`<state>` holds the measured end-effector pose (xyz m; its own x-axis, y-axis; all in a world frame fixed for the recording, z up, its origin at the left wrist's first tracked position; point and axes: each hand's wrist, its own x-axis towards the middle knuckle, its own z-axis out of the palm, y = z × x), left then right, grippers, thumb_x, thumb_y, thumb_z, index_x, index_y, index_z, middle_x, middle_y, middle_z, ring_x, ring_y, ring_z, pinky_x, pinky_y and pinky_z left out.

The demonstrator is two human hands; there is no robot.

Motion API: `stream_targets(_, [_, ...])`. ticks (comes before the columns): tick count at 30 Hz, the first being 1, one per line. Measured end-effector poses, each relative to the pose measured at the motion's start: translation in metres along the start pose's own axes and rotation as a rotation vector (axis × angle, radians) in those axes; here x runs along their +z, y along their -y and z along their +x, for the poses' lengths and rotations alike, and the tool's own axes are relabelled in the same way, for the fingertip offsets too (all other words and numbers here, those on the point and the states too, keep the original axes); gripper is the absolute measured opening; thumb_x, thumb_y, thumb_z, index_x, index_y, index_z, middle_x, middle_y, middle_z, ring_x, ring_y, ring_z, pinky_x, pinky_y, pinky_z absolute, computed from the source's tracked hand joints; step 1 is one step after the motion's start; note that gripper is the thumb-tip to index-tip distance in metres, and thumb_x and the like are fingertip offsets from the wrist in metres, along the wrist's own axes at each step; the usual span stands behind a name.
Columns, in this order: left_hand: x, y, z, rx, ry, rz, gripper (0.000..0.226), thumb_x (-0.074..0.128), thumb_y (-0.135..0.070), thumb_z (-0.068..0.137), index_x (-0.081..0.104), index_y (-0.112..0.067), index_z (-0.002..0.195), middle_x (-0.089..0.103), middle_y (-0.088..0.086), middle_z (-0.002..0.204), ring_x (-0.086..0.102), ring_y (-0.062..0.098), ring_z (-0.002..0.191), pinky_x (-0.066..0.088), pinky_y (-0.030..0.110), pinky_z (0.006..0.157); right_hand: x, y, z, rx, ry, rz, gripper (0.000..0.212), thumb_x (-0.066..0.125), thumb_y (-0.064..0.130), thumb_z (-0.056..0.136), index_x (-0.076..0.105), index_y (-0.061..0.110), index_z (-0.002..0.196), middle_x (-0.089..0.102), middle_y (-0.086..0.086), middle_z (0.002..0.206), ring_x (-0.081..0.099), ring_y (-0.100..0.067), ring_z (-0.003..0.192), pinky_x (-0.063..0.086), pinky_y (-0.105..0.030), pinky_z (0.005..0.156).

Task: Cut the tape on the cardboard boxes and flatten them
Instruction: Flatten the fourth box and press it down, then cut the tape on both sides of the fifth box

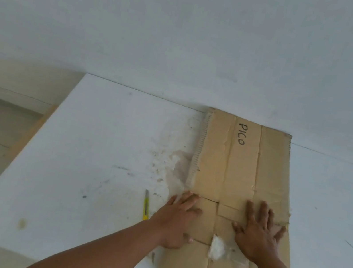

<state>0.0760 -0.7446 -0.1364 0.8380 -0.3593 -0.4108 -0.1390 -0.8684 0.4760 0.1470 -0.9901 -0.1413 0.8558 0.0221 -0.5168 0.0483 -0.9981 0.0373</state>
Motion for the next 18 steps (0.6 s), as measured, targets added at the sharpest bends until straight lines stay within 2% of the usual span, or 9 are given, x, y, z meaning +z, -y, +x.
stream_targets(3, [-0.010, 0.033, -0.039, -0.027, -0.036, -0.094, 0.066, 0.058, -0.036, 0.099, 0.029, -0.020, 0.157, -0.005, 0.000, 0.169, -0.012, 0.017, 0.154, 0.002, 0.041, 0.126, -0.011, 0.052, -0.016, 0.106, -0.068, 0.136, 0.080, 0.051, 0.028, 0.082, 0.016, 0.022, 0.154, -0.004, -0.011, 0.165, -0.008, -0.028, 0.152, 0.001, -0.057, 0.121])
stream_targets(5, [-0.021, 0.066, -0.072, -0.079, -0.076, -0.171, 0.064, 0.057, -0.035, 0.100, 0.030, -0.022, 0.157, -0.003, -0.001, 0.169, -0.008, 0.016, 0.155, 0.010, 0.038, 0.126, -0.011, 0.097, -0.029, 0.069, -0.130, 0.164, 0.076, 0.053, 0.021, 0.077, 0.029, 0.023, 0.149, 0.007, -0.012, 0.163, -0.001, -0.027, 0.152, 0.005, -0.051, 0.121])
stream_targets(10, [-0.048, 0.178, -0.179, -0.227, -0.165, -0.252, 0.057, 0.056, -0.036, 0.101, 0.036, -0.026, 0.153, 0.005, -0.006, 0.168, 0.016, 0.017, 0.153, 0.026, 0.033, 0.120, 0.002, 0.245, -0.065, -0.170, -0.193, 0.214, 0.056, 0.058, 0.022, 0.084, 0.050, 0.021, 0.139, 0.034, -0.009, 0.152, 0.027, -0.025, 0.144, 0.025, -0.037, 0.117])
stream_targets(13, [-0.055, 0.253, -0.247, -0.306, -0.204, -0.265, 0.053, 0.055, -0.039, 0.101, 0.040, -0.030, 0.150, 0.015, -0.006, 0.166, 0.021, 0.015, 0.151, 0.025, 0.030, 0.120, 0.016, 0.345, -0.091, -0.313, -0.161, 0.306, 0.040, 0.061, 0.018, 0.088, 0.060, 0.016, 0.129, 0.047, -0.007, 0.143, 0.044, -0.024, 0.134, 0.036, -0.030, 0.109])
stream_targets(15, [-0.062, 0.298, -0.295, -0.375, -0.224, -0.294, 0.051, 0.055, -0.040, 0.101, 0.041, -0.030, 0.149, 0.020, -0.008, 0.164, 0.023, 0.013, 0.150, 0.025, 0.030, 0.119, 0.022, 0.409, -0.112, -0.406, -0.094, 0.340, 0.035, 0.062, 0.018, 0.090, 0.062, 0.017, 0.125, 0.052, -0.003, 0.135, 0.050, -0.020, 0.127, 0.037, -0.023, 0.103])
stream_targets(18, [-0.079, 0.351, -0.360, -0.477, -0.253, -0.357, 0.049, 0.057, -0.037, 0.100, 0.045, -0.029, 0.147, 0.029, -0.011, 0.156, 0.037, 0.012, 0.141, 0.033, 0.027, 0.111, 0.026, 0.493, -0.139, -0.520, 0.039, 0.328, 0.032, 0.060, 0.024, 0.094, 0.060, 0.021, 0.127, 0.052, 0.002, 0.135, 0.052, -0.013, 0.123, 0.032, -0.013, 0.097])
